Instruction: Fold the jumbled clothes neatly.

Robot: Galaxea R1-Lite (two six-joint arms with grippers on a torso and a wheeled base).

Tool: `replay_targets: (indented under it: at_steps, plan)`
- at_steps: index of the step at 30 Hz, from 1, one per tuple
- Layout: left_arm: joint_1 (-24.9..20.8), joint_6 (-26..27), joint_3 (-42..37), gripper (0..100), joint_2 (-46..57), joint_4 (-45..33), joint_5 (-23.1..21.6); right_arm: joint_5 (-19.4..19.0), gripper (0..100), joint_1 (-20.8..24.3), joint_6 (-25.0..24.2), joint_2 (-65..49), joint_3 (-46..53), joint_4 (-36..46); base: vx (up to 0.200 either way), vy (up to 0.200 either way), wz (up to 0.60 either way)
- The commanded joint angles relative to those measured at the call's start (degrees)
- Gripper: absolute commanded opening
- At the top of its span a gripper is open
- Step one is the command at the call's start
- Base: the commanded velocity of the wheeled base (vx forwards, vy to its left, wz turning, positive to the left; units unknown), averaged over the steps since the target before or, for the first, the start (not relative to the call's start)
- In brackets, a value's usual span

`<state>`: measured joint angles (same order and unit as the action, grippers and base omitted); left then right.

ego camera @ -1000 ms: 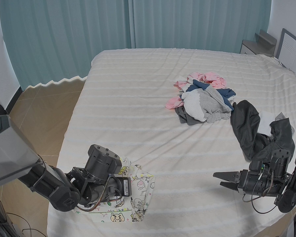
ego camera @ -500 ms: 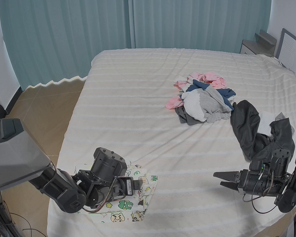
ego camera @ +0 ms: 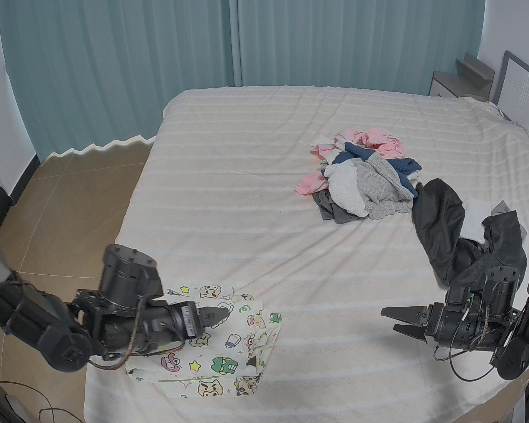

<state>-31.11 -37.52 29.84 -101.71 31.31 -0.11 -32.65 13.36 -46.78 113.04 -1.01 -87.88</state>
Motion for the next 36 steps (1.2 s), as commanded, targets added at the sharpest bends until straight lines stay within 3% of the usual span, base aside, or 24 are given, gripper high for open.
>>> replay_targets:
  at_steps: [1, 4, 7, 12, 15, 19, 24, 27, 31, 36]
  plan:
    - [9.6, -3.0, -7.9, 100, 8.9, 0.2, -6.3, 0.0, 100, 0.3, 0.1, 0.1, 1.0, 0.0, 0.0, 0.0, 0.0]
    - [13.3, -3.3, -10.4, 100, 8.8, 0.5, -7.6, 0.2, 100, 0.5, 0.1, 0.0, 1.0, 0.0, 0.0, 0.0, 0.0]
    - [16.2, -4.7, -14.2, 100, 8.5, 6.6, -12.0, 0.3, 100, 1.1, 0.2, -0.2, 1.0, 0.0, 0.0, 0.0, 0.0]
    - [16.8, -7.1, -21.9, 100, 8.7, 20.7, -15.2, 1.7, 100, 3.2, 0.8, -0.8, 1.0, 0.0, 0.0, 0.0, 0.0]
    - [17.0, -7.5, -23.3, 100, 8.3, 23.3, -14.9, 2.8, 100, 5.4, 1.4, -1.4, -1.4, 0.0, 0.0, 0.0, 0.0]
    - [18.4, -9.1, -23.1, 100, 8.3, 23.3, -15.1, 5.8, 100, 12.3, 1.6, -1.5, -11.2, 2.5, -0.15, 0.0, 0.0]
    - [18.4, -10.5, -23.3, 100, 6.5, 23.5, -14.6, 7.2, 100, 20.7, 1.0, 0.6, -28.7, 19.3, -0.2, 0.0, 0.0]
    - [18.5, -10.6, -23.6, 100, 6.5, 23.5, -14.6, 10.7, 100, 24.6, 0.7, 6.4, -39.5, 25.5, -0.2, 0.0, 0.0]
    - [18.5, -10.5, -24.4, 100, 6.5, 23.6, -14.7, 16.5, 100, 29.3, 0.7, 14.3, -47.2, 27.0, -0.1, 0.0, 0.0]
    - [18.5, -10.5, -24.5, 100, 6.4, 23.6, -14.7, 18.7, 100, 32.8, 0.5, 19.0, -51.3, 26.4, 0.0, 0.0, 0.0]
